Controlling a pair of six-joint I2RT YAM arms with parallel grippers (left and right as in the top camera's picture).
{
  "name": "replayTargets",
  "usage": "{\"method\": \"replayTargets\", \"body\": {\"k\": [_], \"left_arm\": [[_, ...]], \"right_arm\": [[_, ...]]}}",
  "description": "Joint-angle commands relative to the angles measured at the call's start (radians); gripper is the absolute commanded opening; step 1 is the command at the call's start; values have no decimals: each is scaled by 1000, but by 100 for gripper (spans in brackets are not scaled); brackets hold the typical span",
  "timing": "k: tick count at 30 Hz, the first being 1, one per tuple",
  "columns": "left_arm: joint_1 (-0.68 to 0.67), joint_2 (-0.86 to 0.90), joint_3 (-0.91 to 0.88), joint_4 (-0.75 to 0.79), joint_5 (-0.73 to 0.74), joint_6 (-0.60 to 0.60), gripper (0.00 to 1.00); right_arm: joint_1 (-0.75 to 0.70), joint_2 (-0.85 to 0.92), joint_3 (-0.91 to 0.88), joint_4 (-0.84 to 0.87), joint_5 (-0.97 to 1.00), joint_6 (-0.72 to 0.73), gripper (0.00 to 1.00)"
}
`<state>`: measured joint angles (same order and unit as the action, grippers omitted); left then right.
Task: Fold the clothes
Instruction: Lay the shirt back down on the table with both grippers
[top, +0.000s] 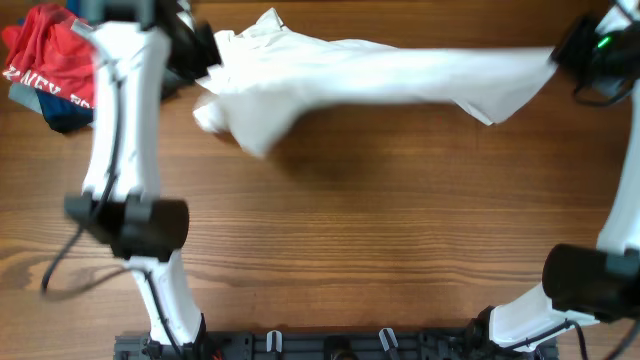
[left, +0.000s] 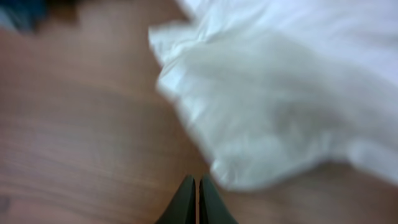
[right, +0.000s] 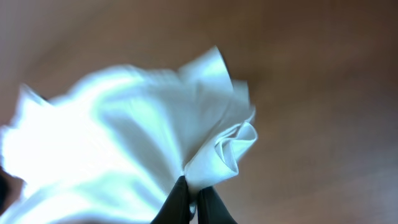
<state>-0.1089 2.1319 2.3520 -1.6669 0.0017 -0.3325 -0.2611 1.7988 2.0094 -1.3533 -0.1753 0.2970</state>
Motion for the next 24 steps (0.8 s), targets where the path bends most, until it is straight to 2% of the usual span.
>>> {"method": "replayTargets", "body": {"k": [1, 5, 9, 10, 12, 13, 15, 16, 18, 21, 24], "left_arm": [[4, 7, -315, -18, 77, -24, 4], [4, 3, -599, -19, 75, -23, 4], [-6, -13, -732, 14, 69, -23, 4], [-13, -18, -744, 33, 69, -23, 4], [-42, -30, -750, 76, 78, -23, 5], [-61, -40, -750, 94, 90, -23, 7], [-101, -57, -750, 133, 101, -23, 18], [-138, -69, -750, 169, 103, -23, 27], [-195, -73, -750, 219, 103, -23, 100], [-294, -73, -750, 290, 103, -37, 100], [-338, -71, -750, 340, 103, -69, 99]], "right_arm": [[-6, 15, -184, -8, -29, 16, 4], [-5, 11, -320, -27, -97, -42, 4], [7, 10, -383, -75, -120, -104, 4], [12, 10, -399, -76, -111, -113, 8], [19, 10, -428, -60, -78, -111, 42], [19, 10, -435, -51, -76, -110, 67], [19, 10, -435, -31, -70, -108, 99], [19, 10, -433, -19, -26, -73, 99], [19, 10, -433, -6, 27, -19, 100], [19, 10, -433, 6, 13, -33, 100], [19, 10, -433, 2, 11, -40, 99]]}}
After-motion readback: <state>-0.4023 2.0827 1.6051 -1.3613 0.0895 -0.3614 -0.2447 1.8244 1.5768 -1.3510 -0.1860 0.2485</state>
